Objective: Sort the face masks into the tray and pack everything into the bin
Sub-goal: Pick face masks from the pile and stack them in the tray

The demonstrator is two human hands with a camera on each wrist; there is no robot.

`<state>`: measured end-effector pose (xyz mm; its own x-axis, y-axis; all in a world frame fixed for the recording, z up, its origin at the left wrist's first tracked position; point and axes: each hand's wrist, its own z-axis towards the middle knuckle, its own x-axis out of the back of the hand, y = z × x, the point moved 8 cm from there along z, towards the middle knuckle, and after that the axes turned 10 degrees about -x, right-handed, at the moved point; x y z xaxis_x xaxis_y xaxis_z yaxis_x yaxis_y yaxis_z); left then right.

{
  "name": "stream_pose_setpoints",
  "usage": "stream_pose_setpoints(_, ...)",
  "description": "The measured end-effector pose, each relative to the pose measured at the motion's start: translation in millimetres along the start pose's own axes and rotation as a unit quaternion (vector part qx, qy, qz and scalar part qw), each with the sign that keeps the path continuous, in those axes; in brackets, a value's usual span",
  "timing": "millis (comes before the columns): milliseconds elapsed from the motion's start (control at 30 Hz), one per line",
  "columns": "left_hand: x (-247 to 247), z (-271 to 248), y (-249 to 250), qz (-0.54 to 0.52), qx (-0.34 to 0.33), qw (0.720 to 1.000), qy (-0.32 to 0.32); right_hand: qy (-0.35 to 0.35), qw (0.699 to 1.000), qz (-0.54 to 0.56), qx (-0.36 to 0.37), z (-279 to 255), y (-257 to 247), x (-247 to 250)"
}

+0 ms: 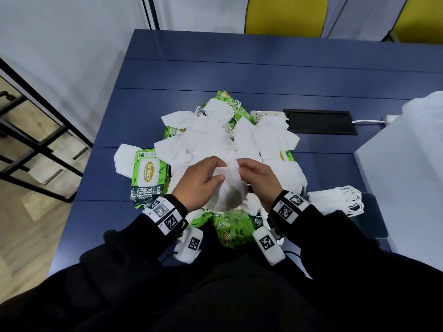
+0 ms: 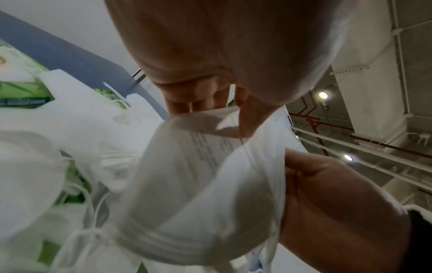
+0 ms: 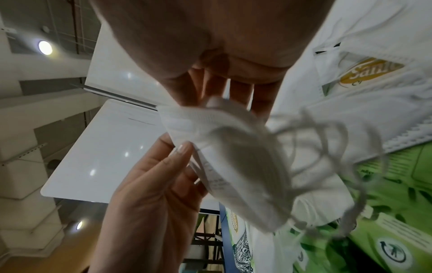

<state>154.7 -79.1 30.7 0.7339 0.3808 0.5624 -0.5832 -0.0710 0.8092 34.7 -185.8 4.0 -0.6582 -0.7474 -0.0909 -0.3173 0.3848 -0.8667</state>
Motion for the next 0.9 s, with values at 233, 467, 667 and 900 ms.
stream_pose_setpoints(233,6,-8,-11,-0.055,0.083,0.991,0.094,-0.052,0.984,-0.167,0.008,0,8,-14)
stream_pose_setpoints(467,-12,-17,-30,-0.148,0.141,0.979,0.016,-0.092,0.968,-0.231,-0.011,-4,20,-20)
stream_pose_setpoints(667,-15,-25,-36,-0.088,0.124,0.985,-0.083,-0.103,0.929,-0.328,-0.138,-7,36,12)
stream_pose_setpoints(900,-18,-51,-60,-0.063,0.159,0.972,-0.164,-0.047,0.951,-0.198,-0.231,-13,47,52)
